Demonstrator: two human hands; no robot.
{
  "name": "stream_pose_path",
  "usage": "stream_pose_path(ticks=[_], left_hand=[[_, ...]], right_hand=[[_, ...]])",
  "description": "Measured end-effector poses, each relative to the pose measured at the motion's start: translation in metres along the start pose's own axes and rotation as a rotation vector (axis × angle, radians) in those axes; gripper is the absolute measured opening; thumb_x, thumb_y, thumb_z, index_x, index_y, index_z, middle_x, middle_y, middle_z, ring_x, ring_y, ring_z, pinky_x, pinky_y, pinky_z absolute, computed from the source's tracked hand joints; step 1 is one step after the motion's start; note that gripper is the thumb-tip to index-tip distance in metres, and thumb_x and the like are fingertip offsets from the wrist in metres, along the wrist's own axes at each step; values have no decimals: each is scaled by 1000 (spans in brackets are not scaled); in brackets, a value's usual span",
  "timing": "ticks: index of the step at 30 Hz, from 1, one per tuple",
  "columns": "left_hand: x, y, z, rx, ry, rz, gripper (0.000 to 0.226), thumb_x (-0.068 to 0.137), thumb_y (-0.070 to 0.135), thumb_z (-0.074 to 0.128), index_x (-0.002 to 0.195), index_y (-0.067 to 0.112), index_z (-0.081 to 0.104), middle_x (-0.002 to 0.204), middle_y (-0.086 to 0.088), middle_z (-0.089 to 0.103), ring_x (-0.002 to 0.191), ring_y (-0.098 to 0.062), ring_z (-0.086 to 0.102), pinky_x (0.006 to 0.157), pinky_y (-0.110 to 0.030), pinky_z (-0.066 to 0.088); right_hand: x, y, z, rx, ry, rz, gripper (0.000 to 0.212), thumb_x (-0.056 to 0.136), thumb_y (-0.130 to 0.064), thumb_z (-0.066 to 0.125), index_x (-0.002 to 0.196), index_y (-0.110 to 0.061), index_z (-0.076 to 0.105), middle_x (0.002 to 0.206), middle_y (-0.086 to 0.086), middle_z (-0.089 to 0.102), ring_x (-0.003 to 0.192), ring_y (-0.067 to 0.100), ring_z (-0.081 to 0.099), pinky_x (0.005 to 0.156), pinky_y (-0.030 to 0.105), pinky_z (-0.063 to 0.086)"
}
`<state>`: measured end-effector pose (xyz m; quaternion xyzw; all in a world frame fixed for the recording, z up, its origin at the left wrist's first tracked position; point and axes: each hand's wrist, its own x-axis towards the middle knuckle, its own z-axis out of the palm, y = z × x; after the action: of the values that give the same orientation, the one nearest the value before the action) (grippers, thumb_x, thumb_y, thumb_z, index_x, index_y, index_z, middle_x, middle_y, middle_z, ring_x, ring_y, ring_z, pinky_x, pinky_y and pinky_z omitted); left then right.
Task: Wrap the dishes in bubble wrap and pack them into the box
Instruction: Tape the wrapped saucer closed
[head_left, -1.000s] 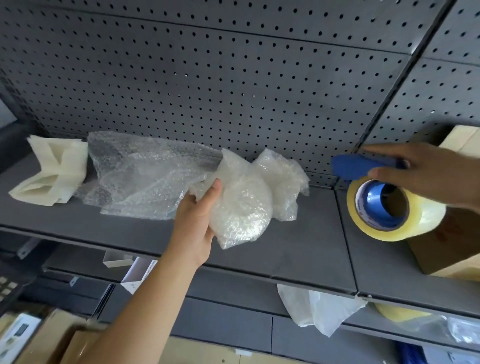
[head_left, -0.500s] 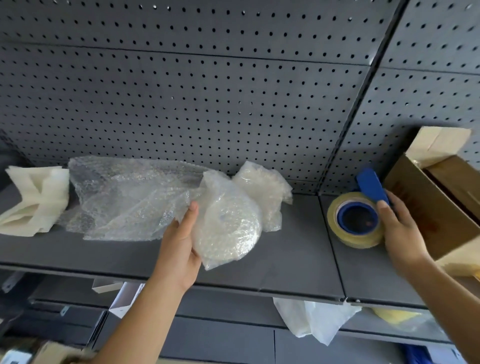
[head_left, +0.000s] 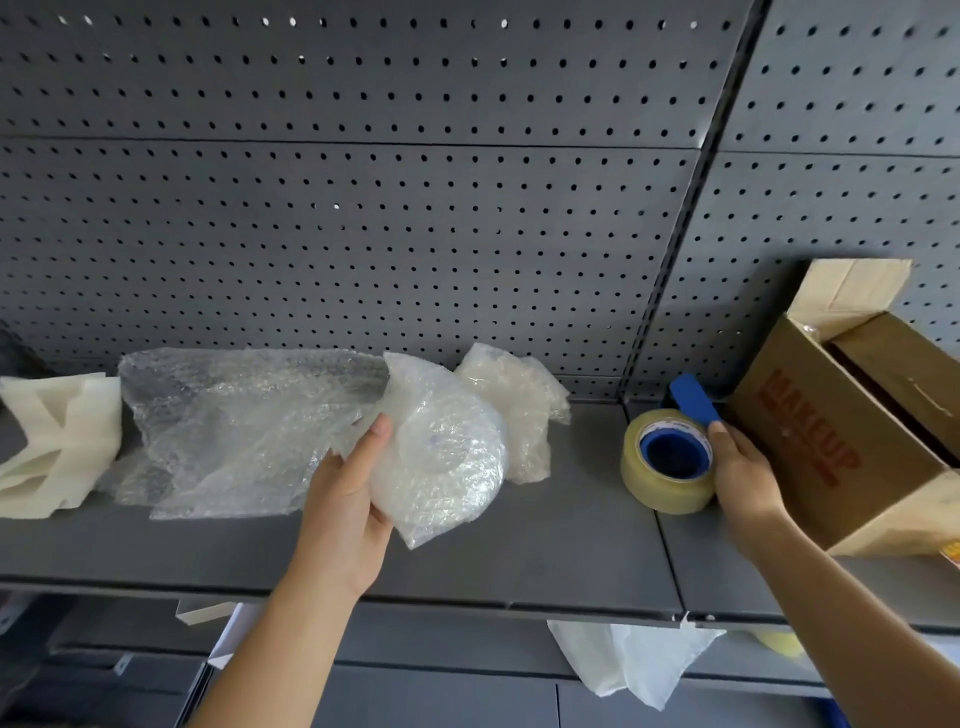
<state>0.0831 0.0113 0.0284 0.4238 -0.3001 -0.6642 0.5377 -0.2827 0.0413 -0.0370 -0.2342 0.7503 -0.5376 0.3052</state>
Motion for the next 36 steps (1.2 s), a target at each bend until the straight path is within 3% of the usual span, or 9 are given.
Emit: stream_pose_path(ticks=[4, 9, 12, 15, 18, 23, 26, 32, 36], left_hand=[[1, 3, 10, 16, -3, -3, 52, 87, 44, 69, 130, 17, 62, 122, 1, 74, 112, -15, 71, 88, -35, 56], [2, 1, 22, 79, 28, 85, 23, 92, 19, 70, 114, 20, 64, 108, 3, 78, 103, -17, 74, 79, -35, 57], [5, 1, 28, 200, 56, 236, 33, 87, 21, 76, 118, 25, 64, 113, 3, 75, 109, -22, 70, 93, -45, 56], [3, 4, 41, 428, 96, 477, 33, 92, 18, 75, 118, 32, 60, 111, 12, 71, 105, -11, 68, 89, -30, 55], [3, 8, 57, 728, 66, 755, 35, 96, 22, 69, 124, 36, 53, 116, 21, 65, 100, 1, 64, 78, -11, 48], [35, -3, 80, 1260, -3, 1161, 54, 86, 3, 75, 131, 27, 56, 96, 1, 75, 70, -24, 69, 59, -33, 53], [56, -19, 90, 1428, -87, 1310, 65, 73, -15, 63, 131, 13, 64, 111, -4, 75, 91, -26, 73, 72, -36, 59], [74, -58, 95, 1870, -193, 1061, 55, 89, 9, 43, 140, 23, 57, 136, 3, 67, 112, -34, 70, 89, -54, 57], [75, -80, 101, 1970, -210, 762, 79, 80, 17, 78, 152, 22, 46, 155, 1, 49, 133, -35, 57, 102, -55, 50]], right_hand=[[3, -5, 5, -119, 26, 6, 42, 105, -39, 46, 142, -20, 54, 131, 6, 64, 113, 28, 59, 95, 40, 47], [-19, -21, 1, -372, 32, -206, 49, 105, -25, 48, 152, -21, 40, 152, 11, 37, 140, 30, 36, 113, 45, 34], [-50, -32, 3, -315, 9, -449, 51, 100, -8, 51, 149, -21, 46, 143, 1, 43, 136, 19, 37, 113, 37, 35], [-77, -37, 16, -214, -84, -508, 48, 98, -3, 51, 139, -28, 54, 132, -6, 53, 125, 9, 46, 107, 30, 37], [-90, -48, 35, 79, -253, -309, 39, 102, -6, 50, 129, -31, 61, 120, -5, 66, 112, 8, 62, 100, 26, 48], [-94, -71, 62, 386, -478, -45, 28, 103, -14, 52, 123, -27, 64, 120, 7, 71, 112, 24, 68, 102, 39, 52], [-88, -79, 70, 394, -480, -8, 27, 103, -20, 53, 128, -26, 63, 121, 8, 70, 112, 26, 68, 102, 40, 52], [-66, -81, 89, 482, -535, 158, 23, 104, -30, 54, 120, -16, 62, 122, 12, 67, 113, 29, 67, 102, 41, 53], [-51, -78, 107, 237, -525, 51, 22, 98, -29, 56, 109, -17, 71, 106, 10, 75, 96, 25, 71, 93, 40, 56]])
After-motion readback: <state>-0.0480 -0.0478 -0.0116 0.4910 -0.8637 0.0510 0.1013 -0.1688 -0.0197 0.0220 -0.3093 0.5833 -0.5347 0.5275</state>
